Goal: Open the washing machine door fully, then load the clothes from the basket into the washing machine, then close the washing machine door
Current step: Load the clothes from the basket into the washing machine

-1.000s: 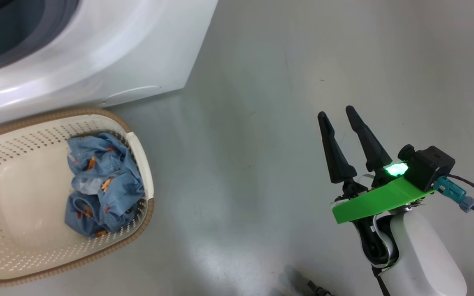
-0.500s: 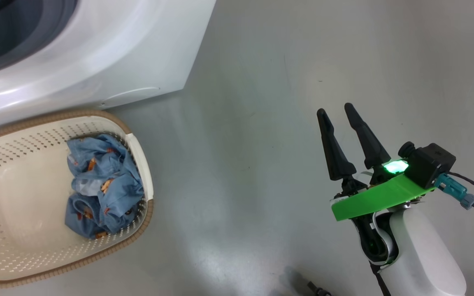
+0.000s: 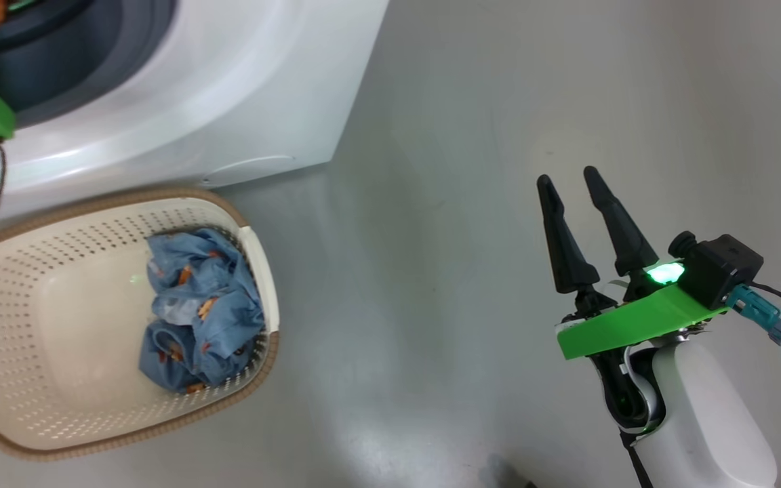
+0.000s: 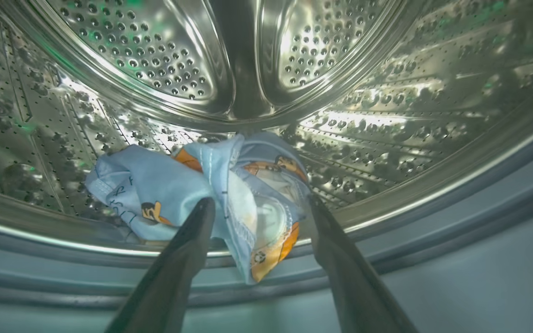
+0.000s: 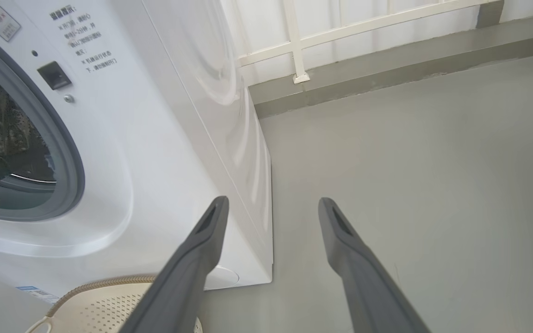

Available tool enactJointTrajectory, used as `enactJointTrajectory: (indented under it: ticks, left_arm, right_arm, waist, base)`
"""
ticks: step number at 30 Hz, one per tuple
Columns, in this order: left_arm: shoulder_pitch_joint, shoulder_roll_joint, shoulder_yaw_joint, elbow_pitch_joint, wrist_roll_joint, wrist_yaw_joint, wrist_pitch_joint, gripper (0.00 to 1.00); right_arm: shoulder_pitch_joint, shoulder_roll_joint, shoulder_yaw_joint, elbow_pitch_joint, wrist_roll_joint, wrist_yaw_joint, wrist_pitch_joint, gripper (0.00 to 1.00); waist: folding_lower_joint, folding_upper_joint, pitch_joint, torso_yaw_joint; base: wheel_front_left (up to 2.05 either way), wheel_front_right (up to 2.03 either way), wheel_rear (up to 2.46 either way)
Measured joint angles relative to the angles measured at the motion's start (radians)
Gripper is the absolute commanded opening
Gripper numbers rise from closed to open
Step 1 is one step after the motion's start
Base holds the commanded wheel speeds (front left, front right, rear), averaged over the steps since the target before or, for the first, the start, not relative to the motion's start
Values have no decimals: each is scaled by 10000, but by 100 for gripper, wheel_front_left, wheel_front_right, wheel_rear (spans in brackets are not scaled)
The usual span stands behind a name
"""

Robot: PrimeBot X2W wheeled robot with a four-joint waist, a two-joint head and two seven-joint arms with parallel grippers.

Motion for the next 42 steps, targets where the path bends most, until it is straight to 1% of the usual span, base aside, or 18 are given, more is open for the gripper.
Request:
enactJointTrajectory:
  ticks: [4,8,13,17,18,30,31,38,42]
  left_arm:
    - [994,-178,370,-1590,-353,0,-71,100]
    - [2338,-303,867,-3112,-395,0,-73,100]
    - [4141,-646,1352,-4635,-59,0,-71,100]
    - [5375,-876,1756,-5657,280,0,-71,100]
    - [5932,-974,1983,-6096,387,0,-73,100]
    - [8912,-1599,2623,-8061,976,0,-71,100]
    - [8912,-1599,2623,-8061,976,0,-71,100]
    - [10380,-1962,2922,-8677,1112,0,-71,100]
    - [11059,-2036,2949,-8863,1114,0,-71,100]
  right_arm:
    - [28,0,-146,25,-171,0,0,100]
    - [53,-2,-313,90,-314,0,0,100]
    - [453,0,-412,215,-665,0,0,100]
    - [655,-48,-571,255,-698,-2,0,100]
    - [727,-119,-675,253,-698,0,0,100]
    - [1539,-550,-865,407,-696,0,0,100]
    - [1539,-550,-865,407,-696,0,0,100]
    - [2156,-876,-859,571,-677,0,0,100]
    - [2557,-1062,-874,621,-650,0,0,100]
  waist:
    - [0,0,-194,207]
    - [0,0,-472,373]
    - [0,0,-903,575]
    - [0,0,-1243,757]
    - [0,0,-1402,857]
    - [0,0,-2392,1422]
    - [0,0,-2392,1422]
    - [0,0,-3240,1639]
    - [0,0,-3761,1756]
  base:
    - [0,0,0]
    - [0,0,0]
    - [0,0,0]
    - [0,0,0]
    - [0,0,0]
    - [0,0,0]
    - [0,0,0]
    - [0,0,0]
    - [0,0,0]
